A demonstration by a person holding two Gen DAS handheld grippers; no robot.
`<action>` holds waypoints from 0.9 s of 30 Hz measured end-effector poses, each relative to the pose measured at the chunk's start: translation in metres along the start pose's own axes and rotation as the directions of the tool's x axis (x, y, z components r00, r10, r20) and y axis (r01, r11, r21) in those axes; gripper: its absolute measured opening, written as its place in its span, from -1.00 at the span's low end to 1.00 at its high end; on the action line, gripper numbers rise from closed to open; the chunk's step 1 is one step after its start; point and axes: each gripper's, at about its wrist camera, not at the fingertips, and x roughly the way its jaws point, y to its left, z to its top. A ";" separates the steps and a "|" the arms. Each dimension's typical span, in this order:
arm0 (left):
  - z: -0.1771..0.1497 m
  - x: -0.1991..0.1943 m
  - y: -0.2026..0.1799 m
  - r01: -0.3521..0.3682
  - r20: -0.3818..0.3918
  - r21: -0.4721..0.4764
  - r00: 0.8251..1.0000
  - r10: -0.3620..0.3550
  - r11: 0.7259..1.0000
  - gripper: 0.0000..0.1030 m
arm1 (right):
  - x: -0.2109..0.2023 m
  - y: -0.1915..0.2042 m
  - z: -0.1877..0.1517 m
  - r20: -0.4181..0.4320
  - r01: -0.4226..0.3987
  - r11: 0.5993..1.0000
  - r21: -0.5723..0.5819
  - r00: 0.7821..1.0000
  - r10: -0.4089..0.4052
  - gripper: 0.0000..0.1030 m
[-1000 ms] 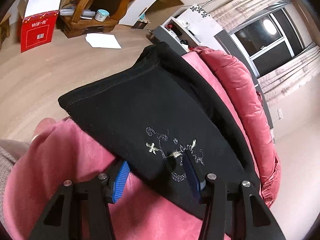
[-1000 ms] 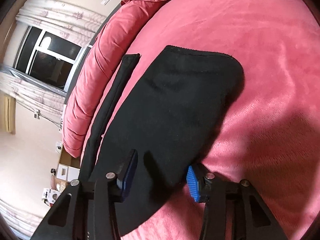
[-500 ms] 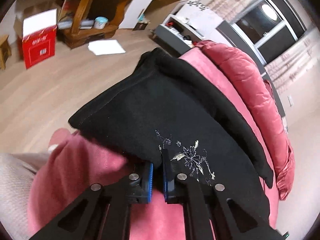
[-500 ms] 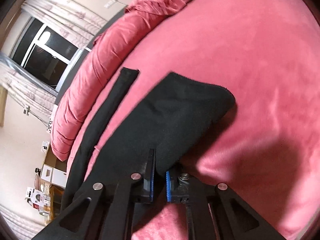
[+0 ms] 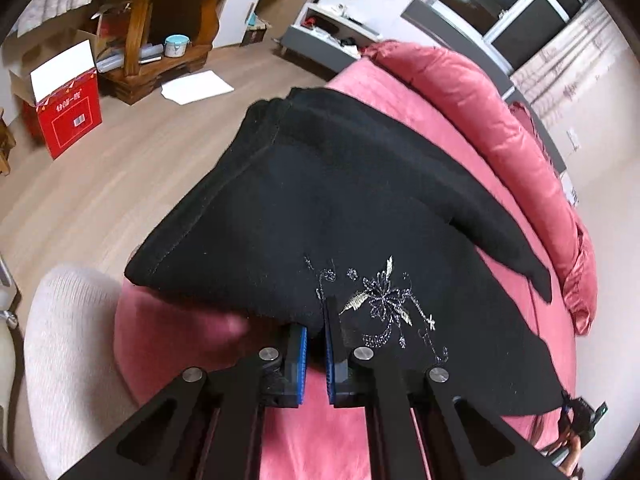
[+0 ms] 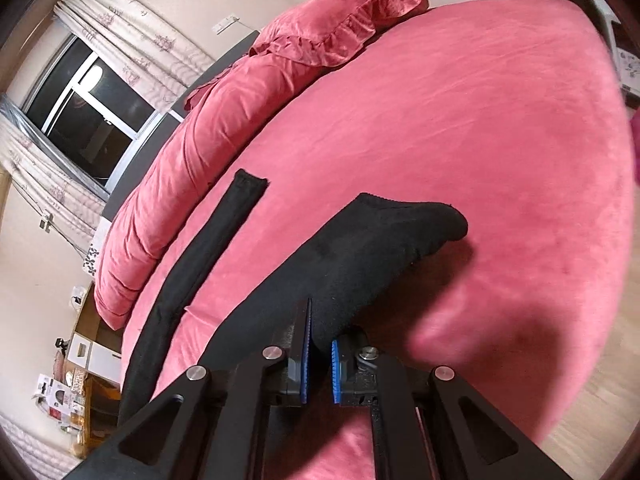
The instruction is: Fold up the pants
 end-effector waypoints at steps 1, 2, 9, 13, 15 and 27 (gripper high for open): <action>-0.004 0.000 -0.001 -0.009 -0.004 0.014 1.000 0.009 1.000 -0.87 | -0.001 -0.002 0.000 0.001 0.004 1.000 0.002 1.000 -0.004 -0.85; -0.007 0.002 -0.002 -0.020 -0.010 0.028 1.000 0.020 0.999 -0.87 | -0.002 -0.007 -0.001 -0.001 0.012 1.000 0.007 1.000 -0.012 -0.85; -0.014 0.027 0.009 -0.073 -0.115 -0.021 0.991 0.070 0.997 -0.81 | 0.018 -0.032 -0.017 -0.054 0.096 0.994 0.057 0.994 -0.093 -0.85; -0.012 0.029 0.014 -0.065 -0.126 -0.055 0.990 0.058 0.996 -0.63 | 0.022 -0.035 -0.020 -0.062 0.121 0.992 0.046 0.991 -0.118 -0.84; -0.010 0.027 0.019 -0.044 -0.126 -0.089 0.992 0.032 0.995 -0.62 | 0.020 -0.034 -0.020 -0.062 0.127 0.991 0.033 0.990 -0.125 -0.81; -0.002 0.018 0.026 -0.050 -0.077 -0.127 0.996 0.040 0.991 -0.85 | 0.009 -0.029 -0.010 -0.024 0.154 0.988 -0.022 0.988 -0.155 -0.83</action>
